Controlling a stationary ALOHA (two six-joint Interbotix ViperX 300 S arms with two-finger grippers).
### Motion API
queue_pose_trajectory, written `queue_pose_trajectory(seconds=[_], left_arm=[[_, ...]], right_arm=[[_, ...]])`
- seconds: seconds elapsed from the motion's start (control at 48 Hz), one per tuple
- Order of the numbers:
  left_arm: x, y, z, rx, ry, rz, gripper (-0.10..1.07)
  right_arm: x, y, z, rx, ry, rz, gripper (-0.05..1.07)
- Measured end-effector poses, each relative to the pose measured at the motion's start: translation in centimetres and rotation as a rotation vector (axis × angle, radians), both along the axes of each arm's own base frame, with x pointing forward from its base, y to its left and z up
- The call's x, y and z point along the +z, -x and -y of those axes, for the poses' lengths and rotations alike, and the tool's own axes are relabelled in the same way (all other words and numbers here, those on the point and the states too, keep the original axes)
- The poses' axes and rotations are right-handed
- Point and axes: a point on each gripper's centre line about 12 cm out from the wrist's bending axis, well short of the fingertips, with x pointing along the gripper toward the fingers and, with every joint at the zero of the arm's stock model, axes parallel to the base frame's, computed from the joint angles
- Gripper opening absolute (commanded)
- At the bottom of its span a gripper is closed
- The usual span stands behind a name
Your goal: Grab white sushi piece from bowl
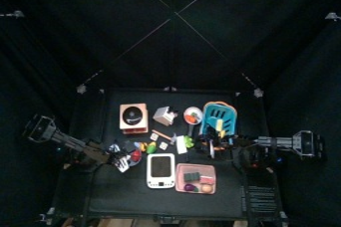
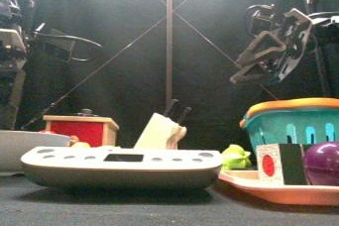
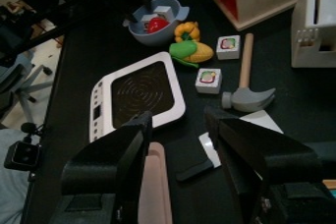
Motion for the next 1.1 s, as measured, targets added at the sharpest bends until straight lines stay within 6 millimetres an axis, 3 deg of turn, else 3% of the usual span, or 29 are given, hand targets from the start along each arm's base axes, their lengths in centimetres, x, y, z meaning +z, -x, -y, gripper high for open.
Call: queue_pose_trajectory(seconds=[0.542,0.917,1.104], left_arm=[[-1.6,-0.4,-0.9,0.013,-0.050,-0.064,0.82],[-1.9,-0.4,-1.4,0.016,-0.067,-0.076,0.65],[-1.4,-0.6,-1.4,0.013,-0.067,-0.062,0.63]], right_arm=[[-0.2,-0.1,0.1,-0.001,-0.001,-0.009,0.83],[-0.3,-0.1,0.2,-0.005,-0.002,-0.012,0.83],[-0.3,-0.1,0.1,-0.004,-0.001,-0.011,0.83]])
